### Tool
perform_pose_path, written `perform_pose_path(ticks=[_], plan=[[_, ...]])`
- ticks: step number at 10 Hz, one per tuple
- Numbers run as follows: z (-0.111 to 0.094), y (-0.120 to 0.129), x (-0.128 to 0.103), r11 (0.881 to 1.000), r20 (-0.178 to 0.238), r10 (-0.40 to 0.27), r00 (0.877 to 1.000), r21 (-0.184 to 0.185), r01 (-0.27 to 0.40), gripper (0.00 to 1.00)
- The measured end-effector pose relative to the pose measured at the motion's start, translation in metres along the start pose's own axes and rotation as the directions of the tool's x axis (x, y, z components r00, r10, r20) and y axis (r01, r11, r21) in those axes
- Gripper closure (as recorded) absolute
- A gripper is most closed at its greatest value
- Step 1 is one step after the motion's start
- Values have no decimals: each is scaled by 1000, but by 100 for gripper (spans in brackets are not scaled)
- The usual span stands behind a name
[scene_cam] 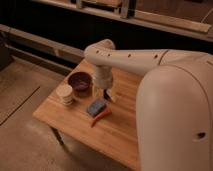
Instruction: Knock the eraser over
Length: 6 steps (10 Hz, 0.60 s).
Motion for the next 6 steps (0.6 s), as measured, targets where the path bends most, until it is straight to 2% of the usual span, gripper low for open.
perform_pose_path(ticks=[2,3,6], plan=[[-3,-21,-8,998,4,46,999,31,-46,35],[-4,-40,-13,995,6,83,997,59,-83,35],[-1,-77,-26,982,8,152,988,112,-152,35]])
